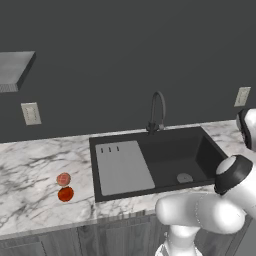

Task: Remove the tomato and peach from the sink. Then move the bowl and cup from the counter to the sink for washing.

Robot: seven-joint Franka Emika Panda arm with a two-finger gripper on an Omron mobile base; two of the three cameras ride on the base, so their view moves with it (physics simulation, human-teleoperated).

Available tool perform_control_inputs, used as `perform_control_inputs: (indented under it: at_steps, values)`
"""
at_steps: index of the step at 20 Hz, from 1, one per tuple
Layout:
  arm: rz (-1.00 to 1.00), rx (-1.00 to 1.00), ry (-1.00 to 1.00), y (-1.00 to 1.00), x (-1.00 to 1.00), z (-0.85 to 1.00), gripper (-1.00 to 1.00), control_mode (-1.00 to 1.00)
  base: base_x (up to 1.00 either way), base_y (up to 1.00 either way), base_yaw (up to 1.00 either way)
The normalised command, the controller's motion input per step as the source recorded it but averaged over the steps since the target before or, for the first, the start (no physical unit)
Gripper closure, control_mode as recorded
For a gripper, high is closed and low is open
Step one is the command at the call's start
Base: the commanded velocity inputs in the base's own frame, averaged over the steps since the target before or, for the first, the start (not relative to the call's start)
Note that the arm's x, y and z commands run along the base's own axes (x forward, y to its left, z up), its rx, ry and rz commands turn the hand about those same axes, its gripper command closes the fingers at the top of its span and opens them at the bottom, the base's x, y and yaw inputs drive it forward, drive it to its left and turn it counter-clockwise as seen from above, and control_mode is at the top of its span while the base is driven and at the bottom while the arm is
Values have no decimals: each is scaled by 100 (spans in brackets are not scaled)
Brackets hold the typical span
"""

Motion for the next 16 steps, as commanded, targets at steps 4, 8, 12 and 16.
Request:
perform_control_inputs:
  at_steps: [4, 8, 12, 16]
  values:
    - [0, 0, 4, -11, 14, -13, -100, -100, 0, 0, 0]
    - [0, 0, 3, -8, 15, -13, -100, -100, 0, 0, 0]
    - [0, 0, 0, -7, 14, -13, -100, -100, 0, 0, 0]
    - [0, 0, 0, -9, 13, -12, -100, -100, 0, 0, 0]
